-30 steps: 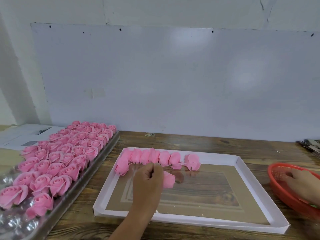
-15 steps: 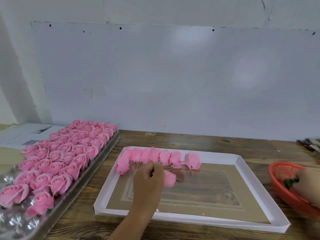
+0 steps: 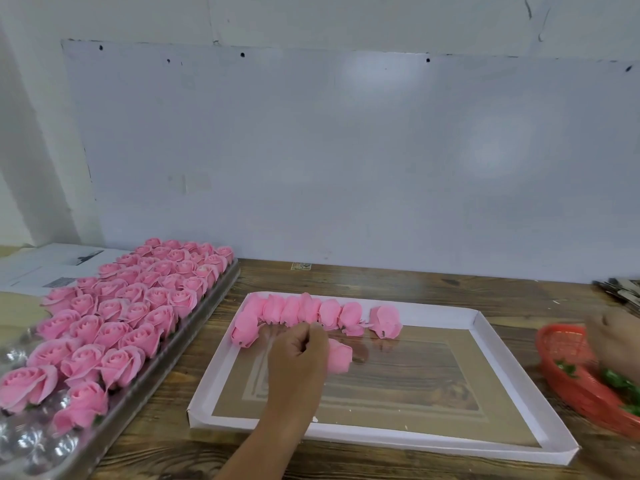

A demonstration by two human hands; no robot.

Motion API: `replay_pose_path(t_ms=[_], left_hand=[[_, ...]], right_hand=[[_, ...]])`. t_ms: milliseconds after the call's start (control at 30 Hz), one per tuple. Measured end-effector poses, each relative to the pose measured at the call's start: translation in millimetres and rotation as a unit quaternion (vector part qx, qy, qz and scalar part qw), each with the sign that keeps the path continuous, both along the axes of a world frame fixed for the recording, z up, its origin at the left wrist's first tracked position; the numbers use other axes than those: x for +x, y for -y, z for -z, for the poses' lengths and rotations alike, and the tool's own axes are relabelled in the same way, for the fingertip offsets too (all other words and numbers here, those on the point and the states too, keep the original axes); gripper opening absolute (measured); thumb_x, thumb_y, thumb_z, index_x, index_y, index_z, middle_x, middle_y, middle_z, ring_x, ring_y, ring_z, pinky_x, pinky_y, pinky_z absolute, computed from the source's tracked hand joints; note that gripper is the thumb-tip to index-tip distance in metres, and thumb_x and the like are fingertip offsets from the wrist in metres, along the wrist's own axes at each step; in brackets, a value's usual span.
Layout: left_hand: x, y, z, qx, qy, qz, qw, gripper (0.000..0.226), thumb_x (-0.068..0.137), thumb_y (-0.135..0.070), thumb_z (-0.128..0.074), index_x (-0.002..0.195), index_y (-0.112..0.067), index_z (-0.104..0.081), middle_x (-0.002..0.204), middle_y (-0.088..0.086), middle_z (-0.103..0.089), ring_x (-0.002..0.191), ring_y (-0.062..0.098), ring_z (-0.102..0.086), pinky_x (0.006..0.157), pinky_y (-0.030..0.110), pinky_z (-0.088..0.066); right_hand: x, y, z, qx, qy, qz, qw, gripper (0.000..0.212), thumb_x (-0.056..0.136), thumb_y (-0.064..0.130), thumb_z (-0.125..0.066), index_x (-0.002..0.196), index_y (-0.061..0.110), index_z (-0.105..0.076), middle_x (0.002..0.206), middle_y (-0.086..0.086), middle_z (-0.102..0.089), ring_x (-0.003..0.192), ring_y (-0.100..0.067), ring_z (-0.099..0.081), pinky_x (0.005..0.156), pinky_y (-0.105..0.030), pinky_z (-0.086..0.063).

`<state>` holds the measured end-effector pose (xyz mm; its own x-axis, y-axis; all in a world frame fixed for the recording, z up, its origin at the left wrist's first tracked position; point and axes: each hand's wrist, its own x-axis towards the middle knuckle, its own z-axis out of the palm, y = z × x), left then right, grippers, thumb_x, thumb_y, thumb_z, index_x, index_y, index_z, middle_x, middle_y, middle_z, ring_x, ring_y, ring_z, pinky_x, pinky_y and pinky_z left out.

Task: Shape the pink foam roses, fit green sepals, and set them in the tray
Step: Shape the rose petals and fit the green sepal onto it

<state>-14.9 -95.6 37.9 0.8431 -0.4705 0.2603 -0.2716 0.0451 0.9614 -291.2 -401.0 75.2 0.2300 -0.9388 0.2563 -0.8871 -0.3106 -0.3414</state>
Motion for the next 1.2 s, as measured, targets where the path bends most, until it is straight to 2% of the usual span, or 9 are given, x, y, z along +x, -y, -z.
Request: replay_pose_path(t_ms=[67, 133, 200, 267, 433, 567, 800, 967, 1200], left_hand=[[-1, 0, -1, 0.002, -0.036, 0.005, 0.999, 0.052, 0.096, -0.015, -0.049, 0.046, -0.023, -0.037, 0.048, -0.012, -0.027, 0.045, 0.005, -0.027, 0.044, 0.017, -0.024], [-2, 0, -3, -0.006, -0.082, 0.013, 0.996, 0.053, 0.095, -0.013, -0.048, 0.044, -0.024, -0.037, 0.048, -0.011, -0.028, 0.041, 0.006, -0.026, 0.041, 0.019, -0.024], [-1, -1, -4, -0.012, -0.134, 0.02, 0.991, 0.054, 0.096, -0.013, -0.048, 0.045, -0.024, -0.037, 0.05, -0.006, -0.03, 0.04, 0.007, -0.028, 0.039, 0.019, -0.024], [0, -3, -6, -0.015, -0.189, 0.031, 0.981, 0.052, 0.097, -0.017, -0.049, 0.046, -0.026, -0.044, 0.051, -0.003, -0.036, 0.039, 0.008, -0.031, 0.038, 0.02, -0.026], [1, -7, -11, -0.023, -0.252, 0.061, 0.966, 0.032, 0.101, -0.021, -0.049, 0.07, -0.013, -0.055, 0.046, 0.0, -0.042, 0.032, 0.007, -0.031, 0.033, 0.018, -0.024], [0, -8, -14, -0.023, -0.254, 0.057, 0.965, 0.038, 0.102, -0.021, -0.046, 0.065, -0.012, -0.051, 0.044, 0.002, -0.04, 0.031, 0.007, -0.029, 0.033, 0.018, -0.022], [-6, -5, -14, -0.031, -0.273, 0.057, 0.96, 0.035, 0.099, -0.015, -0.046, 0.066, -0.017, -0.058, 0.048, 0.002, -0.042, 0.032, 0.007, -0.03, 0.032, 0.018, -0.022], [-11, -1, -14, -0.042, -0.307, 0.07, 0.948, 0.049, 0.1, -0.015, -0.048, 0.053, -0.021, -0.061, 0.047, -0.001, -0.049, 0.034, 0.004, -0.036, 0.032, 0.017, -0.024], [-10, -2, -11, -0.027, -0.319, 0.088, 0.943, 0.03, 0.102, -0.02, -0.049, 0.076, -0.012, -0.06, 0.051, -0.002, -0.052, 0.035, 0.004, -0.037, 0.032, 0.017, -0.026]], right_hand=[[22, -28, -14, -0.021, 0.098, -0.034, 0.994, 0.035, 0.095, 0.015, -0.042, 0.065, 0.002, -0.053, 0.055, -0.014, -0.055, 0.056, -0.03, -0.056, 0.058, -0.041, -0.05], [46, -66, -25, -0.049, 0.149, -0.079, 0.984, 0.024, 0.1, 0.018, -0.049, 0.086, 0.0, -0.057, 0.076, -0.013, -0.064, 0.074, -0.035, -0.061, 0.067, -0.042, -0.048], [68, -104, -32, -0.043, 0.193, -0.132, 0.971, 0.021, 0.098, 0.029, -0.054, 0.107, 0.01, -0.058, 0.093, -0.006, -0.065, 0.088, -0.031, -0.06, 0.071, -0.038, -0.042], [88, -140, -32, -0.004, 0.239, -0.206, 0.949, 0.013, 0.094, 0.03, -0.062, 0.104, 0.022, -0.061, 0.092, 0.005, -0.067, 0.084, -0.018, -0.062, 0.07, -0.033, -0.042], [136, -201, -18, 0.16, 0.409, -0.34, 0.832, 0.021, 0.093, 0.012, -0.063, 0.105, 0.028, -0.069, 0.086, 0.003, -0.073, 0.066, 0.001, -0.063, 0.062, -0.008, -0.046], [157, -220, 8, 0.23, 0.497, -0.359, 0.756, 0.027, 0.094, 0.007, -0.058, 0.113, 0.024, -0.065, 0.09, 0.007, -0.075, 0.07, -0.001, -0.064, 0.061, -0.014, -0.05], [165, -229, 38, 0.203, 0.491, -0.359, 0.767, 0.034, 0.077, 0.038, -0.069, 0.11, 0.036, -0.071, 0.099, -0.003, -0.074, 0.095, -0.026, -0.069, 0.085, -0.031, -0.056], [169, -238, 44, 0.161, 0.473, -0.393, 0.772, 0.039, 0.072, 0.034, -0.074, 0.11, 0.044, -0.072, 0.107, 0.011, -0.071, 0.09, -0.007, -0.065, 0.075, -0.017, -0.049], [166, -240, 52, 0.189, 0.485, -0.413, 0.747, 0.034, 0.089, 0.018, -0.056, 0.12, 0.027, -0.067, 0.119, 0.013, -0.068, 0.097, -0.003, -0.064, 0.084, -0.016, -0.05]])
